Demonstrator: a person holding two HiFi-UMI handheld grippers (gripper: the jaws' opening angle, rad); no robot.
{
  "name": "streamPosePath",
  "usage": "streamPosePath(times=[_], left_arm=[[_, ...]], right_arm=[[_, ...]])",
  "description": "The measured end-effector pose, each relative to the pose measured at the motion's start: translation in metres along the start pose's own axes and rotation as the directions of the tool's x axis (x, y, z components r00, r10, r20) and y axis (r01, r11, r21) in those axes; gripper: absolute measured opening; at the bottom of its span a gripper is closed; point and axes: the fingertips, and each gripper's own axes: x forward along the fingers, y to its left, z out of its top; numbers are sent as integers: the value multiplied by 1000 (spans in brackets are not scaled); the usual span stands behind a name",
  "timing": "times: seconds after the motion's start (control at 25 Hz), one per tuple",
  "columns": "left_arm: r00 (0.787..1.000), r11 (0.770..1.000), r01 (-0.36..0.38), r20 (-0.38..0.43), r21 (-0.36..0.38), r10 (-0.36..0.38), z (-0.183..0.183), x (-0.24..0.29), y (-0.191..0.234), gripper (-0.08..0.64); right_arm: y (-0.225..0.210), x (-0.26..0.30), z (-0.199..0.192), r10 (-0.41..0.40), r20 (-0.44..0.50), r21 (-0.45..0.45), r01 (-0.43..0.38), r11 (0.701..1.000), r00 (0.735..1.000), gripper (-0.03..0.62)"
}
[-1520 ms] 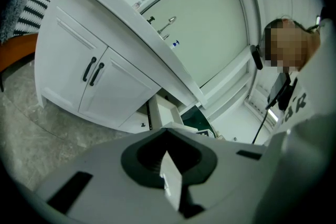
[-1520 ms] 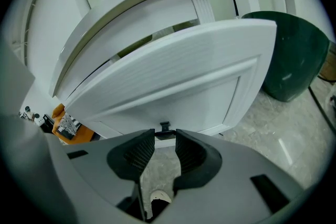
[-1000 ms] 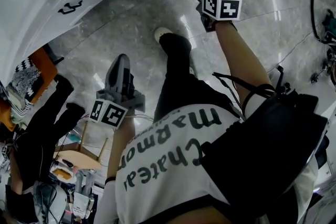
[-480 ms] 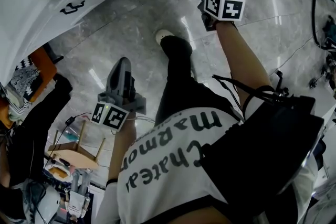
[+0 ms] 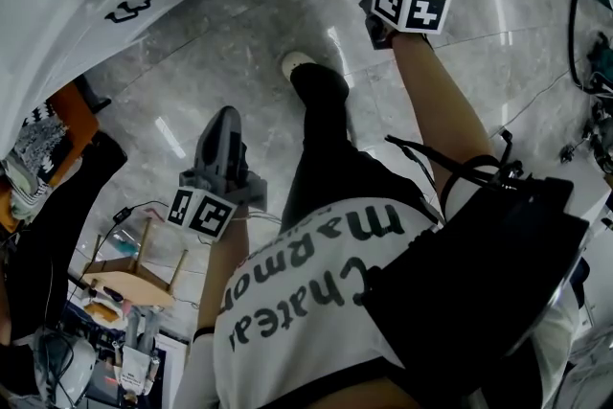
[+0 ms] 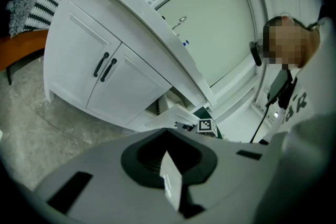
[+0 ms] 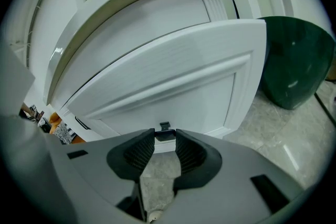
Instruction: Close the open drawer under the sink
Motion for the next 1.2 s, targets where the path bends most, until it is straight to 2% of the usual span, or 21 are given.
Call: streamPosePath(times=[0.44,1.2], left_arm=[[1000,1000,-22,-4,-6,22,2,1,14,9],[999,999,-32,-19,-22,32,-7,6,23,9]], right_arm=[[2,11,14,15,44,-20,-14,1000,999,133],[2,22,26,-2,50,-13,3,1000,999,137]])
